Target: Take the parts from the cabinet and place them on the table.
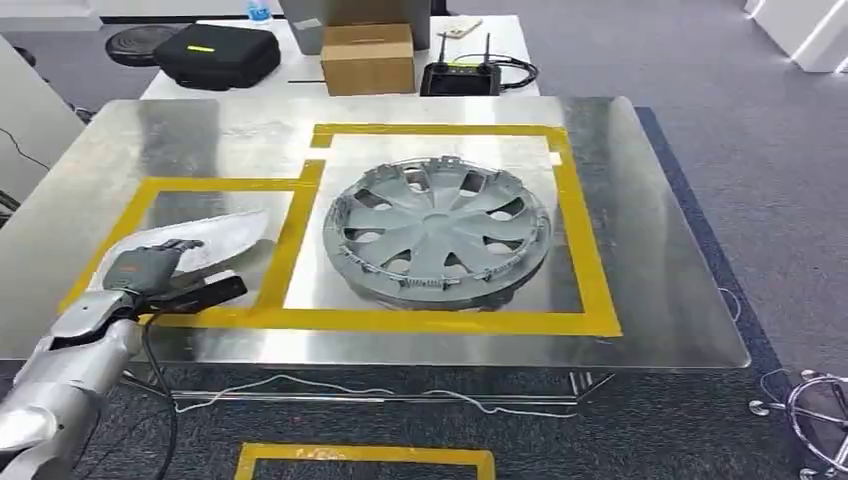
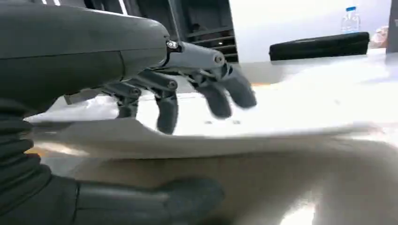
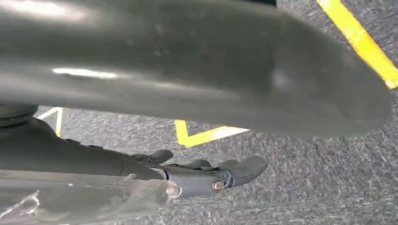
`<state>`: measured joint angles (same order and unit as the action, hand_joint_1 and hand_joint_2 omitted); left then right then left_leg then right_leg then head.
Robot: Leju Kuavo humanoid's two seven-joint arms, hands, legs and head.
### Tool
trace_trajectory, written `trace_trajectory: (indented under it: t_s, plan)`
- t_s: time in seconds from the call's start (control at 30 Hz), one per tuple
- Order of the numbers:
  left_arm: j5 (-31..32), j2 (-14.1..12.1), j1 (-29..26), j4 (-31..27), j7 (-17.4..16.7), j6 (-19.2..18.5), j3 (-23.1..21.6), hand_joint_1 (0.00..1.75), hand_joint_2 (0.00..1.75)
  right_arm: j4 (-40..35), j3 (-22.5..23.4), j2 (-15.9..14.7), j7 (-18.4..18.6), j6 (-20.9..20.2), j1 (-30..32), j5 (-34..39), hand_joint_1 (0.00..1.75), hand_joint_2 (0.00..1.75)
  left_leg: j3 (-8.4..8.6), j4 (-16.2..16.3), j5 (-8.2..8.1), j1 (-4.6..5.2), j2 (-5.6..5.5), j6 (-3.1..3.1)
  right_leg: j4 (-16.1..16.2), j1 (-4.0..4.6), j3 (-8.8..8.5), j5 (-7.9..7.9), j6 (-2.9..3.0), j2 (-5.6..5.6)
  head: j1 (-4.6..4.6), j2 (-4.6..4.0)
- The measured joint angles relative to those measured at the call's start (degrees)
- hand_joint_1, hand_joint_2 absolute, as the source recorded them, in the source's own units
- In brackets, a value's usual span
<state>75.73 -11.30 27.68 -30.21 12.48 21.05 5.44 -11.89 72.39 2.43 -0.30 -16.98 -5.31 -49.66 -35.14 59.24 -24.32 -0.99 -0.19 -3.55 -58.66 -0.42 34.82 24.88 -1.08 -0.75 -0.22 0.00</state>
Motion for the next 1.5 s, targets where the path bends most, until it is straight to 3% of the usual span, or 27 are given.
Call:
trace_trajectory:
  t_s: [0.03,0.07,0.17,0.2,0.3,0.33,0.37,0.43,0.5,0.53,0.63,0.7,0.77,0.8,0.87,0.93,1.0,1.03,1.17,1.2,1.23,1.3,1.33,1.37,1.4,1.43,1.5]
  plan:
    - [0.0,0.2,0.4,0.1,0.1,0.2,-0.1,0.0,0.0,0.0,0.0,-0.2,-0.1,0.0,0.0,0.0,0.0,0.0,0.75,-2.2,-0.71,0.16,-0.34,0.28,-0.7,0.31,0.33,0.31,-0.41,-0.02,-0.38,0.0]
    - [-0.1,0.3,0.3,0.2,0.2,0.2,-0.1,0.0,0.0,0.0,0.0,-0.2,-0.1,0.0,0.0,0.0,0.0,0.0,0.54,-1.6,-0.66,0.2,-0.52,1.14,-0.3,0.31,0.33,0.13,-0.71,-0.04,0.04,0.0]
    - [-0.3,0.3,0.4,0.4,0.5,0.7,-0.2,0.0,0.0,0.0,0.0,-0.2,-0.2,-0.1,0.1,0.0,0.0,0.0,0.59,-1.8,-0.5,0.27,-0.5,2.32,-0.1,-0.03,0.24,0.2,-1.45,-0.01,-0.03,0.0]
    - [-0.7,0.3,0.4,0.4,0.7,1.7,-0.2,0.0,0.0,0.0,0.0,-0.2,-0.3,-0.2,0.1,0.0,0.0,0.0,0.69,-1.8,-0.53,0.26,-0.46,2.67,-1.3,-0.07,0.79,1.15,-1.71,0.17,0.19,0.0]
    - [-2.4,0.5,0.3,0.4,2.1,3.5,-0.1,0.0,0.0,0.0,0.0,-0.1,-0.4,-0.2,0.1,0.0,0.0,0.0,0.74,-1.8,-0.64,0.51,-0.45,3.23,-14.2,-0.06,6.89,7.26,-1.97,0.24,0.48,0.0]
    - [-2.9,0.7,0.1,0.4,2.3,3.8,-0.1,0.0,0.0,0.0,0.0,-0.1,-0.4,-0.2,0.2,0.0,0.0,0.0,0.76,-1.8,-0.7,0.6,-0.46,3.33,-17.9,-0.05,8.8,8.35,-1.95,0.23,0.43,0.0]
    - [-4.8,0.8,-0.2,0.3,3.5,4.6,0.0,0.0,0.0,0.0,0.0,0.0,-0.4,-0.2,0.2,0.0,0.0,0.0,0.82,-1.8,-0.73,0.65,-0.46,3.35,-18.7,-0.05,9.43,8.01,-1.9,0.23,0.46,0.0]
    - [-13.1,1.8,-1.5,-2.0,8.5,7.0,2.1,0.0,0.0,0.0,0.0,0.1,-0.5,-0.1,0.3,0.0,0.0,0.0,1.05,-1.7,-0.87,0.68,-0.46,3.32,-12.9,-0.06,6.86,4.07,-1.67,0.23,0.45,0.0]
    - [-25.4,4.4,-4.3,-9.5,15.0,5.7,5.8,0.0,0.0,0.0,0.0,0.2,-0.5,0.1,0.3,0.0,0.0,0.0,1.49,-1.7,-1.25,0.63,-0.45,2.87,-2.5,-0.2,1.55,-0.42,-1.6,0.26,0.45,0.0]
    - [-30.8,6.1,-5.8,-14.5,17.6,4.4,8.1,0.0,0.0,0.1,0.0,0.4,-0.5,0.3,0.2,0.0,0.0,0.0,1.31,-1.5,-1.46,1.03,-0.45,2.53,-0.8,-0.02,0.35,0.37,-1.67,0.19,0.46,0.0]
    - [-45.3,12.0,-10.7,-31.5,23.9,-4.4,14.9,0.0,0.0,0.1,0.0,0.7,-0.2,0.6,0.5,-0.3,0.0,0.0,1.45,-1.8,-1.27,0.59,-0.44,1.9,-0.8,0.45,0.66,0.24,-0.83,0.0,0.32,0.0]
    - [-55.7,15.4,-13.7,-42.4,26.1,-12.1,17.8,0.0,0.0,0.1,0.0,0.7,0.0,0.7,0.4,-0.3,0.0,0.0,1.41,-1.1,-2.35,0.34,-0.39,1.29,-0.2,0.23,0.23,-0.02,0.04,-0.06,0.33,0.0]
    - [-64.3,17.4,-15.3,-51.8,26.2,-18.4,19.9,0.0,0.0,0.1,0.0,0.9,0.1,0.7,0.4,-0.4,0.0,0.0,-1.62,5.3,-6.16,0.55,-0.41,1.18,-0.2,0.17,0.01,0.17,0.56,0.01,0.11,0.0]
    - [-69.8,18.6,-16.8,-57.6,26.2,-24.1,21.0,0.0,0.0,0.1,0.0,0.9,0.3,0.7,0.4,-0.3,0.0,0.0,-4.46,10.9,-8.6,0.51,-0.4,1.08,-0.2,0.18,0.02,0.22,0.64,0.04,0.15,0.0]
    - [-76.7,21.3,-18.7,-68.5,26.3,-35.0,23.1,0.0,0.0,0.1,0.0,0.9,0.5,0.9,0.4,-0.1,0.0,0.0,-7.38,16.1,-9.78,0.5,-0.4,0.89,-0.2,0.19,-0.02,0.3,0.69,0.13,0.13,0.0]
    - [-78.1,23.8,-19.1,-75.5,26.3,-40.5,24.8,0.0,0.0,0.1,0.0,1.2,0.7,1.0,0.4,0.2,0.0,0.0,-5.46,11.9,-6.1,0.41,-0.37,0.84,-0.2,0.03,-0.18,0.37,0.59,0.33,0.15,0.0]
    - [-78.6,25.4,-19.6,-80.4,26.3,-43.1,25.4,0.0,0.0,0.1,0.0,1.4,0.8,1.1,0.3,0.6,0.0,0.0,-0.44,2.8,-2.14,0.29,-0.13,0.74,-0.3,-0.19,-0.34,0.29,0.01,0.38,0.11,0.0]
    - [-79.1,26.3,-19.6,-82.4,26.3,-44.6,25.7,0.0,0.0,0.1,0.1,1.4,0.8,1.2,0.3,0.9,0.0,0.0,1.71,-0.7,-1.62,0.18,0.14,0.64,-0.7,0.22,-0.22,0.43,-0.46,0.34,-0.11,0.0]
    - [-78.2,27.2,-20.0,-86.3,26.3,-46.4,26.2,0.0,0.0,0.1,0.2,1.8,0.9,1.3,0.4,1.2,0.0,0.0,1.38,-1.3,-1.16,0.47,-0.42,2.44,-0.3,-0.05,-0.15,-0.22,-1.89,0.38,0.0,0.0]
    - [-77.4,27.3,-20.0,-86.7,26.3,-46.1,26.1,0.0,0.0,0.1,0.3,1.9,0.8,1.3,0.4,1.4,0.0,0.0,1.35,-1.6,-0.78,0.22,-0.31,2.96,-0.7,-0.18,0.25,0.36,-2.11,0.37,-0.07,0.0]
    - [-76.6,27.2,-20.0,-86.8,26.3,-45.5,25.8,0.0,0.0,0.1,0.3,2.0,0.7,1.3,0.4,1.7,0.0,0.0,1.17,-1.6,-0.56,0.23,-0.3,3.29,-2.6,-0.15,0.84,2.77,-2.31,0.41,0.17,0.0]
    - [-76.1,27.2,-20.1,-86.8,26.3,-45.4,25.3,0.0,0.0,0.1,0.3,2.2,0.5,1.3,0.3,1.9,0.0,0.0,0.51,-1.6,-0.08,0.36,-0.28,3.76,-10.8,-0.16,3.69,8.18,-2.52,0.4,0.33,0.0]
    - [-75.8,27.2,-20.2,-86.8,26.3,-45.5,25.2,0.0,0.0,0.1,0.3,2.3,0.5,1.3,0.3,1.9,0.0,0.0,0.03,-1.6,0.28,0.46,-0.26,3.84,-15.2,-0.15,5.16,10.32,-2.63,0.4,0.33,0.0]
    - [-75.5,27.1,-20.4,-86.8,26.3,-45.6,25.1,0.0,0.0,0.1,0.5,2.4,0.4,1.3,0.4,2.0,0.0,0.0,-0.47,-1.6,0.68,0.54,-0.26,3.83,-17.5,-0.15,5.64,11.12,-2.65,0.4,0.35,0.0]
    - [-75.4,27.0,-20.7,-86.8,26.3,-45.6,25.0,0.0,0.0,0.1,0.6,2.4,0.4,1.3,0.4,2.0,0.0,0.0,-0.96,-1.6,1.07,0.55,-0.27,3.76,-16.9,-0.15,4.74,10.6,-2.63,0.4,0.28,0.0]
    - [-75.3,26.9,-20.8,-86.8,26.3,-45.6,24.9,0.0,0.0,0.1,0.7,2.5,0.4,1.3,0.4,2.1,0.0,0.0,-1.51,-1.6,1.53,0.54,-0.29,3.64,-13.7,-0.15,2.4,8.93,-2.55,0.4,0.35,0.0]
    - [-75.2,26.9,-21.2,-86.8,26.3,-45.5,24.9,0.0,0.0,0.1,0.7,2.6,0.4,1.3,0.2,2.1,0.0,0.0,-2.42,-1.6,2.38,0.43,-0.4,3.13,-3.5,-0.25,-4.47,5.77,-2.44,0.4,0.35,0.0]
